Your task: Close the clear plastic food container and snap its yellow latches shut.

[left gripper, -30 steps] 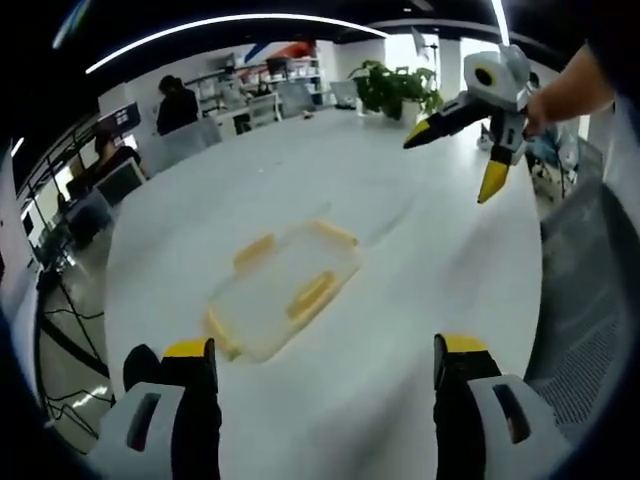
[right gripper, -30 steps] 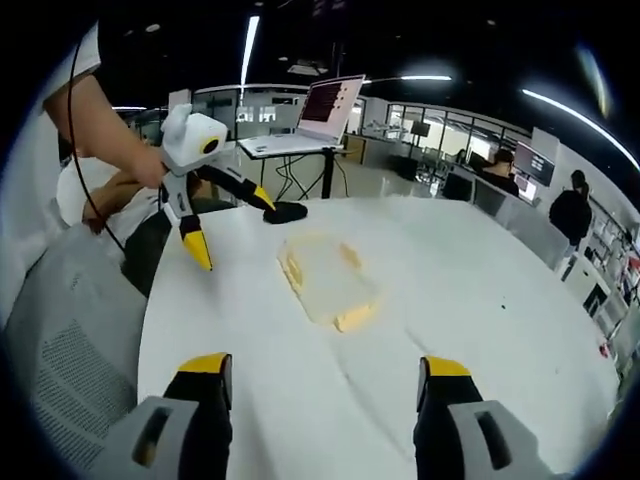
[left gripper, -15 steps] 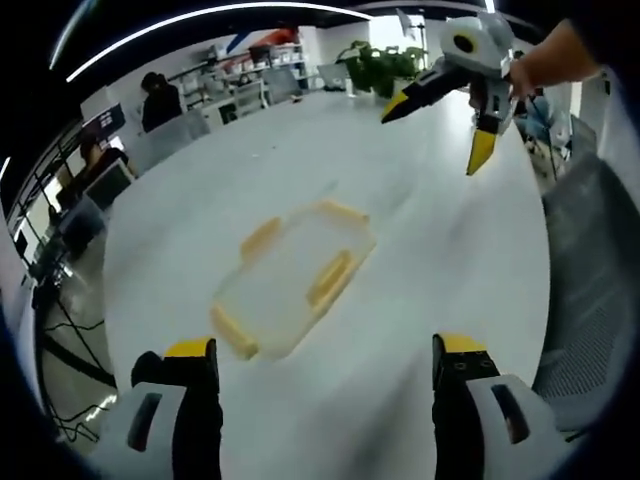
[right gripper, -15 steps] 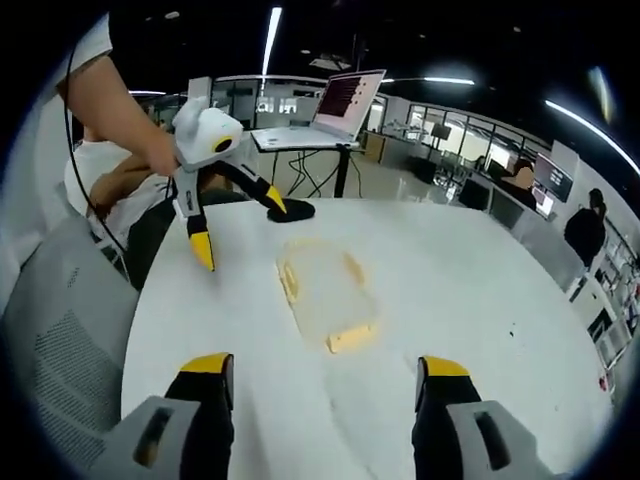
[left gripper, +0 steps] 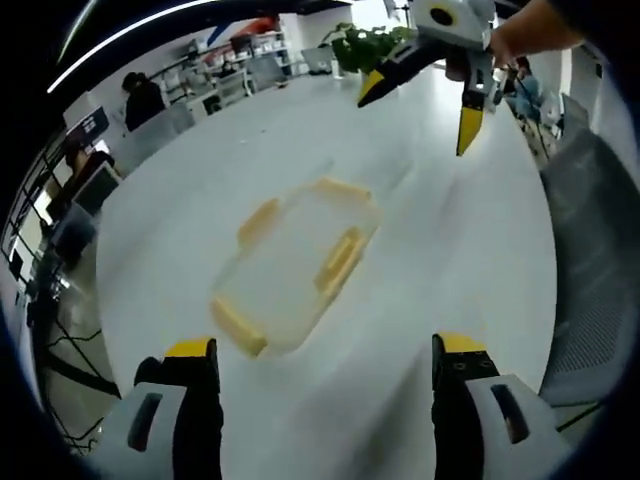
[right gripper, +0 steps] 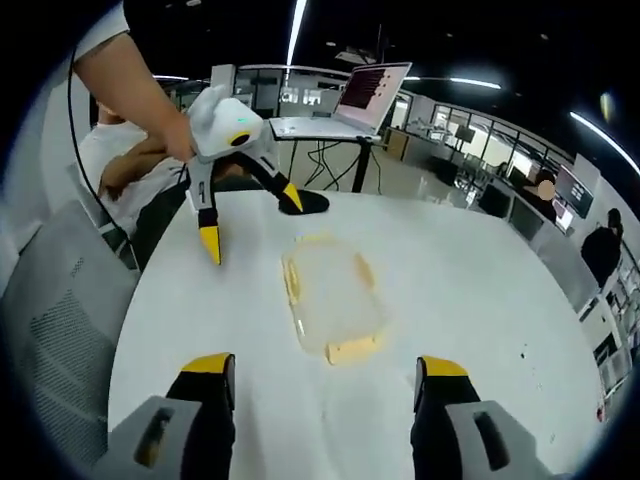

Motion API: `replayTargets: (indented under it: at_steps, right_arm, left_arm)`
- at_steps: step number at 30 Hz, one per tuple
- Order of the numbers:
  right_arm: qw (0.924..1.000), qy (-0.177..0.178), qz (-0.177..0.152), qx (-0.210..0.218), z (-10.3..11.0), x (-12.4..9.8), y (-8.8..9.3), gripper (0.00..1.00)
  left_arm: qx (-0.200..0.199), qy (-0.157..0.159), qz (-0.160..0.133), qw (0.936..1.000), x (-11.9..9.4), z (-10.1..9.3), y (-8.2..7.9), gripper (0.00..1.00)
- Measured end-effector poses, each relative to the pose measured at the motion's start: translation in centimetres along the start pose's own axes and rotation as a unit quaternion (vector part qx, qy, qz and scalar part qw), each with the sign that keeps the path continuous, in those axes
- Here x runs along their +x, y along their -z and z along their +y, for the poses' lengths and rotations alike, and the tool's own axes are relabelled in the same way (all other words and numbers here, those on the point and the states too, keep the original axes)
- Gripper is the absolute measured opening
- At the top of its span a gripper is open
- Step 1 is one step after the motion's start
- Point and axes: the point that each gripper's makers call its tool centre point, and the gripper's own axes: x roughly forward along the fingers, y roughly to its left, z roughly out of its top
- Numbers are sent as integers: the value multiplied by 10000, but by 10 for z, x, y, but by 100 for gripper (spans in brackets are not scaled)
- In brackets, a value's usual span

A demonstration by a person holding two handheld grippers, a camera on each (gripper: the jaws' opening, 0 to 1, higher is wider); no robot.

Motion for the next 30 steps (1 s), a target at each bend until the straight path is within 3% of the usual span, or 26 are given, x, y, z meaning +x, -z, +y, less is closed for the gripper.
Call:
replayTargets:
  at_steps: [30]
  right_arm:
    - [9979,-368,247,-465,-16,34,-14,71]
  left_arm:
    - [812,153,405,9958,11,37,2,83]
